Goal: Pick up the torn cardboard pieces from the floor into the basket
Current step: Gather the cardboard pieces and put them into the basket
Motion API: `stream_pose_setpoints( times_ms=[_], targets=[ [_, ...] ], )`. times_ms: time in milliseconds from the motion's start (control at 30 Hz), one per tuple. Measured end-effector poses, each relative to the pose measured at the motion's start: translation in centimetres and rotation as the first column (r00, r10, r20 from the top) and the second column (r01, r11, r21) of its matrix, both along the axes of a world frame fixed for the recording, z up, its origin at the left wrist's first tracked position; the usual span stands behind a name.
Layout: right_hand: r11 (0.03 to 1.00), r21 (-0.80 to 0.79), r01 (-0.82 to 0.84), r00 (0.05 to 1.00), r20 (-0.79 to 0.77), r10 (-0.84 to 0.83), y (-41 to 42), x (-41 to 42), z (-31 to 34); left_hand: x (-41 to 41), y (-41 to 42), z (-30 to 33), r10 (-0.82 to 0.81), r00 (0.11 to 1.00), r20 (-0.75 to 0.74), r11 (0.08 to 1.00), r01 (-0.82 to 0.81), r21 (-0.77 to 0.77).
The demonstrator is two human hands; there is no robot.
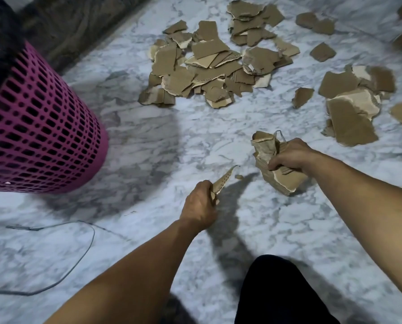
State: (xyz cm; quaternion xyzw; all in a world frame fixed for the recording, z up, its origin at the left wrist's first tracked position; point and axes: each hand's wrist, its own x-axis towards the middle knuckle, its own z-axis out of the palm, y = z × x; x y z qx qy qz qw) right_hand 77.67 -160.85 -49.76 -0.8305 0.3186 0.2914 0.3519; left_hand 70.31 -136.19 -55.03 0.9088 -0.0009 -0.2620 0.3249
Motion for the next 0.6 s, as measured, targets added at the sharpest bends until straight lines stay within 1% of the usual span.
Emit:
stream_pose_setpoints(
  times_ms=[67, 167, 233, 400, 500, 600],
  targets=[
    [1.000, 0.007, -0.008, 1.000, 0.014, 0.008, -0.1, -0.3, 0.0, 0.0, -0.7, -0.3, -0.076, 0.997, -0.024, 0.997, 0.075, -0.023],
    [1.000, 0.019, -0.018, 1.000, 0.019, 0.018, 0.1, -0.5, -0.5, -0.3, -0.8, -0.6, -0.260, 0.966, 0.005, 0.965, 0.260, 0.030],
    [0.999, 0.033, -0.014, 1.000, 0.024, 0.013, 0.2, -0.7, -0.9, -0.7, -0.8, -1.0, -0.318, 0.947, 0.042, 0.947, 0.315, 0.064],
    [0.998, 0.058, -0.004, 1.000, 0.022, 0.003, -0.2, -1.1, -1.4, -1.4, -0.9, -1.8, -0.351, 0.921, 0.167, 0.933, 0.328, 0.151],
    [0.998, 0.062, 0.008, 1.000, 0.026, -0.009, -0.7, -1.3, -1.3, -1.1, -1.1, -1.8, -0.347, 0.924, 0.160, 0.934, 0.324, 0.152],
    [0.998, 0.059, 0.015, 0.999, 0.033, -0.017, -1.3, -1.3, -1.2, -0.2, -1.5, -1.3, -0.249, 0.958, 0.139, 0.967, 0.239, 0.087]
  ],
)
